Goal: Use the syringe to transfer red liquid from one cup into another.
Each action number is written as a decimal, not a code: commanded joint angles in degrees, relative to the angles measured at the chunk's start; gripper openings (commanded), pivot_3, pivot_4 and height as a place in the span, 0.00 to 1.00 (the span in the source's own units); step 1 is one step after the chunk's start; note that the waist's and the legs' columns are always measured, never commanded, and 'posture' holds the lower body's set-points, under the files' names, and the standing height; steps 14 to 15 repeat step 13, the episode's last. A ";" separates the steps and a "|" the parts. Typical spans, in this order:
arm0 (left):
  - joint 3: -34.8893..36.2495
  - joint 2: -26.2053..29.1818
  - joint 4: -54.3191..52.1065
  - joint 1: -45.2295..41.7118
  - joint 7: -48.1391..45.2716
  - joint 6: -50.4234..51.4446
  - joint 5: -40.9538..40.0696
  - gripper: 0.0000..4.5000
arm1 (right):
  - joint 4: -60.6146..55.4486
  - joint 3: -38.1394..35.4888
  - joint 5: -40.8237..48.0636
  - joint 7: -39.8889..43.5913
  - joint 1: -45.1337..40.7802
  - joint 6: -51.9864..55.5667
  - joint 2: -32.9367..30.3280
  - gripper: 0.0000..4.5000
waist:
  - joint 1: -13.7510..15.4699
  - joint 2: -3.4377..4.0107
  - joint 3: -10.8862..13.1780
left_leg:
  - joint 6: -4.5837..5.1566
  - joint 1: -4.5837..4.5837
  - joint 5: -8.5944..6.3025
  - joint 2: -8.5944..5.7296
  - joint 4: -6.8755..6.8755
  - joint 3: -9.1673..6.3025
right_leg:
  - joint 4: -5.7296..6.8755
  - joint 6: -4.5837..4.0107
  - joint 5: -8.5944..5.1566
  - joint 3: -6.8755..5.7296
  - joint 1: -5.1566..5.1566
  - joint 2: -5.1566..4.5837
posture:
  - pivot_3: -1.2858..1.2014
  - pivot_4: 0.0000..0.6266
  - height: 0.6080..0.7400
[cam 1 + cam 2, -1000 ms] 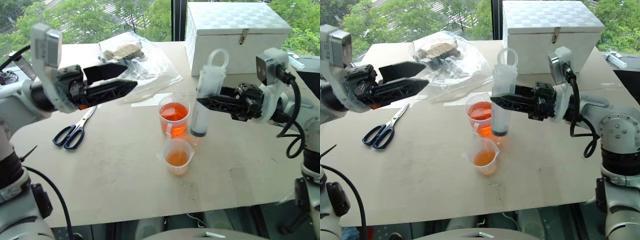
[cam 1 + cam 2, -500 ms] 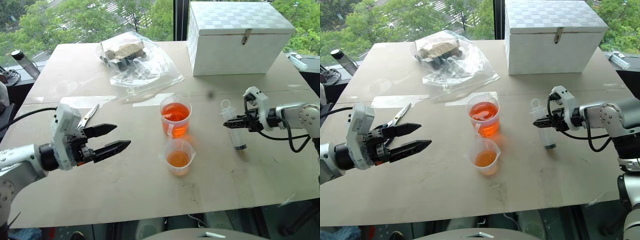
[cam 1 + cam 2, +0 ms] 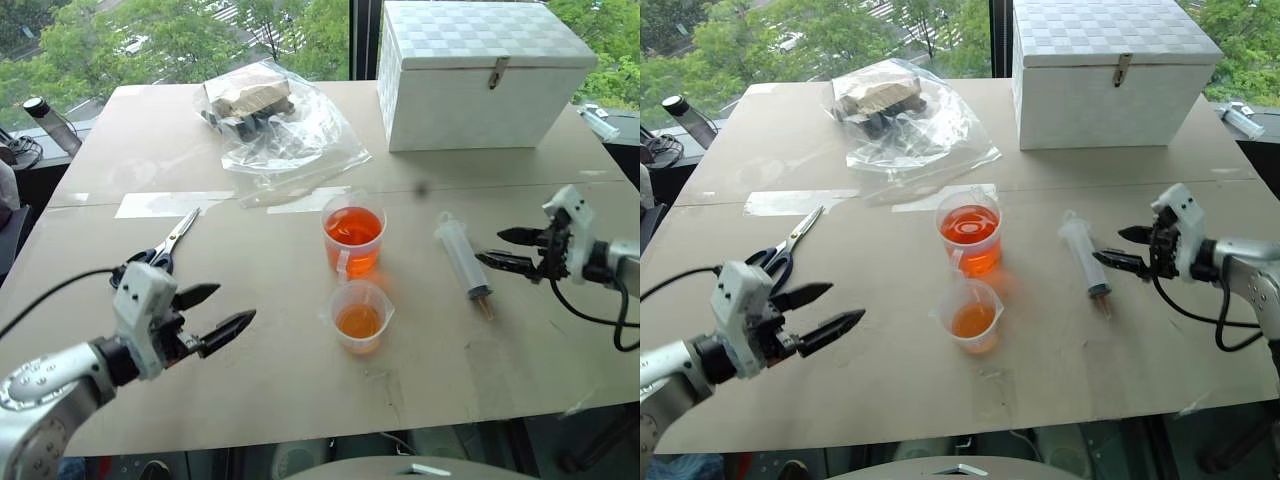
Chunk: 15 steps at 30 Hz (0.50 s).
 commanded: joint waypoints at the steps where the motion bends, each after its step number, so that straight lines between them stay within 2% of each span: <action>1: -1.15 -2.36 1.46 3.80 -0.84 -9.03 6.78 1.00 | -1.85 -4.24 -2.84 9.91 7.65 -13.64 -0.84 0.99 | 0.04 0.06 -0.02 | 0.01 0.01 -0.01 0.00 0.03 0.01 | 0.01 0.00 0.00 0.00 0.01 0.00 | 0.52 0.24 1.00; 4: -1.82 -3.09 3.73 7.58 -4.20 -16.11 10.76 1.00 | 2.80 -3.11 -7.68 12.56 10.64 -22.94 0.00 0.99 | -0.55 0.14 -0.05 | 0.28 0.40 -0.16 0.02 0.04 0.00 | 0.16 -0.06 0.02 0.00 0.28 0.02 | 0.52 0.24 1.00; 7: -1.28 -5.62 4.02 10.21 -6.37 -20.56 9.95 1.00 | 11.52 -3.05 -10.15 15.09 10.56 -32.00 2.61 0.99 | -0.67 0.18 -0.05 | 0.37 1.41 -0.24 0.05 -0.01 0.00 | -0.01 -0.34 -0.10 0.02 1.28 0.00 | 0.52 0.24 1.00; 12: -1.28 -7.54 3.61 12.52 -9.06 -23.47 8.04 1.00 | 23.25 -2.27 -12.88 19.72 8.09 -41.50 3.85 0.99 | -0.49 0.30 -0.07 | 0.41 1.44 -0.27 0.06 0.02 0.03 | -0.10 -0.36 -0.10 0.02 1.37 -0.06 | 0.52 0.24 1.00; 15: -1.34 -7.56 3.40 12.57 -9.34 -23.73 7.90 1.00 | 24.48 -2.31 -12.83 20.11 7.55 -42.32 4.26 0.99 | -0.49 0.30 -0.07 | 0.41 1.44 -0.27 0.06 0.01 0.03 | -0.10 -0.35 -0.10 0.01 1.37 -0.06 | 0.52 0.24 1.00</action>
